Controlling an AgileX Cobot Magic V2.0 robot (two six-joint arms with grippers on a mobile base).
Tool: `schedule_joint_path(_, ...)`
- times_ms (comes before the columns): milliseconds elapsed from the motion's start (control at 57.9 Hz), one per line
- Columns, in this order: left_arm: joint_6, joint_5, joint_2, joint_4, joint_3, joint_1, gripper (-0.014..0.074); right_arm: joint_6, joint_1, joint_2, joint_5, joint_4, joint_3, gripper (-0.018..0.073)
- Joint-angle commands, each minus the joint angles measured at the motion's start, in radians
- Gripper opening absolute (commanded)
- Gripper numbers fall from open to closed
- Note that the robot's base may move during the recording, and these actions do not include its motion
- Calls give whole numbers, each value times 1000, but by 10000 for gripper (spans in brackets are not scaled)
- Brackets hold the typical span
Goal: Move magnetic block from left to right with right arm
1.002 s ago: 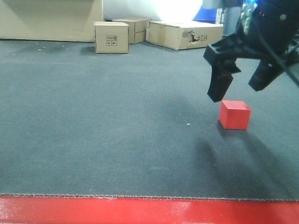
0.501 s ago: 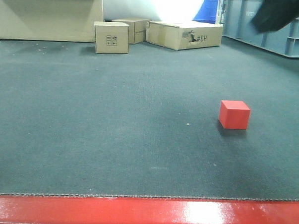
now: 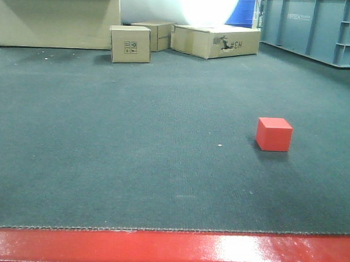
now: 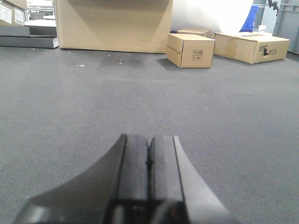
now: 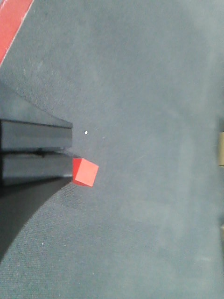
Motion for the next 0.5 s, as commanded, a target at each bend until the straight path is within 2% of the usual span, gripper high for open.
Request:
schedule_joint_path(0,-7,-83,-8,-5,8,-7,-126,-4,-1,-77,-88,9,12,58)
schedule_joint_path(155,-7,-83,-8,-5,8,-7,-126,-4,-1,-150,-81,8,37,58)
schedule_joint_path(484,-7,-83,-8,-5,8,-7,-126,-4,-1,-154,-83,8,37,58)
